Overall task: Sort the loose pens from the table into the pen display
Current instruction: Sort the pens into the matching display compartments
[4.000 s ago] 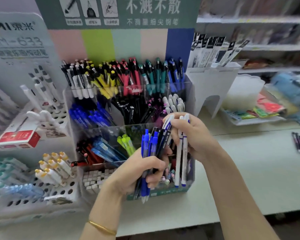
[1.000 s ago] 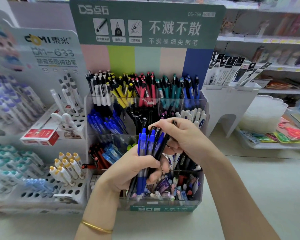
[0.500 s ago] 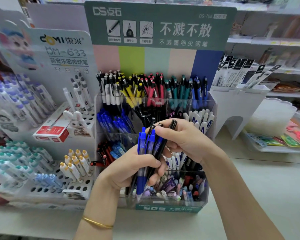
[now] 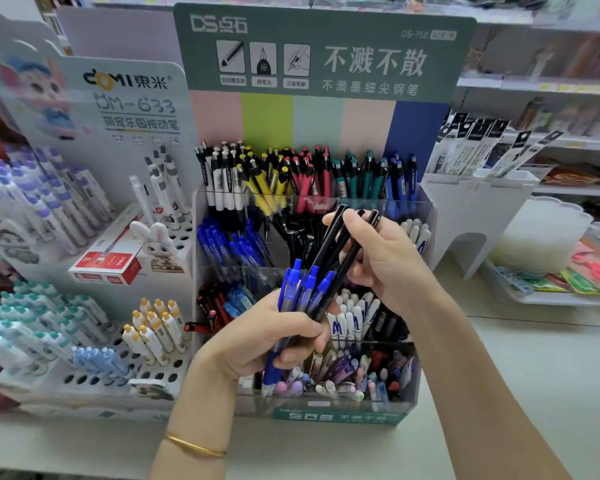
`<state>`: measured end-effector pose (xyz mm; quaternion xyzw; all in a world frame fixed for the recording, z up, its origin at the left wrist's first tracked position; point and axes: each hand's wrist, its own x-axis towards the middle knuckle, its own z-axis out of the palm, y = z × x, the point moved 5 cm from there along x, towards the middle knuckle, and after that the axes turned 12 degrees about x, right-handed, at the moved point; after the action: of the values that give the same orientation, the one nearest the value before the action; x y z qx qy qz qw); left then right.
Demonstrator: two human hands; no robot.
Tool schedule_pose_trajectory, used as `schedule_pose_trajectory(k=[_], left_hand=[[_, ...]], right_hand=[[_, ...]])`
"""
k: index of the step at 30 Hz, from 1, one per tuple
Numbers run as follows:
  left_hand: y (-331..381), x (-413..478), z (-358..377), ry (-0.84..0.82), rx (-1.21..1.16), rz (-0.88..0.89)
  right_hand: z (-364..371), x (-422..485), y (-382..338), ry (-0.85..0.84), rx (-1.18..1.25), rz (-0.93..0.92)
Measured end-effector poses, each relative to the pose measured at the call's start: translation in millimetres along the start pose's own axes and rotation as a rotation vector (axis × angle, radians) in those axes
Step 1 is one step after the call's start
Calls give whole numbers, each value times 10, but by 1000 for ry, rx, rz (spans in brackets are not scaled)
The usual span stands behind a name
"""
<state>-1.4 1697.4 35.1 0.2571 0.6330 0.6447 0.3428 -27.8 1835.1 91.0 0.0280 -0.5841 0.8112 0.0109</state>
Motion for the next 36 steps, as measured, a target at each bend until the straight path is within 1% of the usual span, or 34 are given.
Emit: schedule_pose_trajectory(k=[4, 6, 8, 11, 13, 15, 17, 20, 22, 24, 26, 27, 29, 31, 32, 34, 36], left_hand=[[-2, -24, -4, -25, 23, -9], [7, -24, -10, -16, 38, -9], [11, -29, -56, 25, 50, -22], [-16, -54, -175, 130, 77, -45], [-39, -65, -268, 229, 37, -44], [-45, -51, -328, 303, -25, -16], [-39, -29, -343, 342, -44, 10], [-33, -12, -345, 364, -37, 32], [-29, -12, -351, 370, -45, 40], [-21, -13, -358, 375, -54, 47], [-16, -17, -370, 382, -53, 54], [-14, -22, -374, 385, -53, 57], [-6, -40, -388, 384, -55, 65], [4, -60, -406, 381, -55, 70], [9, -68, -415, 380, -55, 73], [12, -70, -429, 383, -56, 78], [6, -59, -437, 392, -57, 81]], right_hand=[[47, -3, -52, -136, -68, -37], [47, 4, -97, -139, -129, -108], [-27, 29, -168, -25, -130, -174], [-264, 31, -370, 286, -63, -340], [-366, -7, -477, 436, -134, -476], [-337, -21, -481, 463, -246, -549], [-248, -17, -413, 441, -352, -577], [-116, 56, -251, 403, -514, -561], [-15, 114, -141, 347, -645, -531], [91, 163, -19, 273, -837, -491], [166, 203, 84, 246, -1029, -427], [177, 209, 110, 249, -1062, -400], [172, 159, 94, 251, -983, -390], [121, 29, 8, 306, -848, -462], [88, -60, -25, 349, -829, -495], [50, -205, -11, 396, -887, -482], [39, -246, 101, 389, -987, -385]])
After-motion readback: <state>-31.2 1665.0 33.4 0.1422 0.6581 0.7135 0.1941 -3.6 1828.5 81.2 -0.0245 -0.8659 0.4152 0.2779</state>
